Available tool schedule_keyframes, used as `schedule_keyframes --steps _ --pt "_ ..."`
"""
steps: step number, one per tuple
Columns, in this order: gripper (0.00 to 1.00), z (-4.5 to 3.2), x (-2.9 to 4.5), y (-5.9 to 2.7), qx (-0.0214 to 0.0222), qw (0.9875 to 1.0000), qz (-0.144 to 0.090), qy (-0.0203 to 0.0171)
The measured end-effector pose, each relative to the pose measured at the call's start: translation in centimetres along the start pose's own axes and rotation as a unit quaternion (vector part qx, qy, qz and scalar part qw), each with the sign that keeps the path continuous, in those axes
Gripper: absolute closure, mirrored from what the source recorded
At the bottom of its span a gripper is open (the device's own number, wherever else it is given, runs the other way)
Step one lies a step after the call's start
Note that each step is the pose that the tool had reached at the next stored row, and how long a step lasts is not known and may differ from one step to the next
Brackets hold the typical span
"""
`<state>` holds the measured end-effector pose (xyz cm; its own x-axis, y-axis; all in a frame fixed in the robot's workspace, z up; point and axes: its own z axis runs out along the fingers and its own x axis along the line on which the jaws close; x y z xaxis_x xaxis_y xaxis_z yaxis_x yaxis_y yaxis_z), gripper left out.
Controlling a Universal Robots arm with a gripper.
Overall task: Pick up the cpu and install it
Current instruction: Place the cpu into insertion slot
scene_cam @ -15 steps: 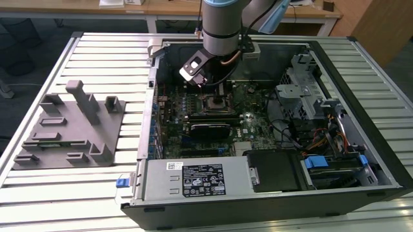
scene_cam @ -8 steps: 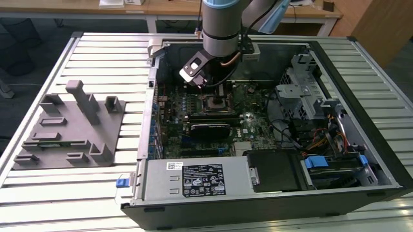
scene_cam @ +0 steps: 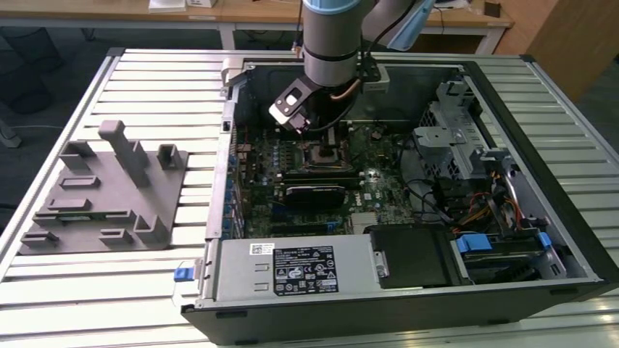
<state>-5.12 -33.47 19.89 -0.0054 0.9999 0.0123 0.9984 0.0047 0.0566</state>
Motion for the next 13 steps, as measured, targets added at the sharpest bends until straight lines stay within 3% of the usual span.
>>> schedule_keyframes --steps 9,13 --pt "0.89 0.07 0.01 0.0 -0.0001 1.0 0.0 0.0001" --pt "0.89 -0.58 0.02 0.04 -0.0001 1.0 0.0 0.0002"
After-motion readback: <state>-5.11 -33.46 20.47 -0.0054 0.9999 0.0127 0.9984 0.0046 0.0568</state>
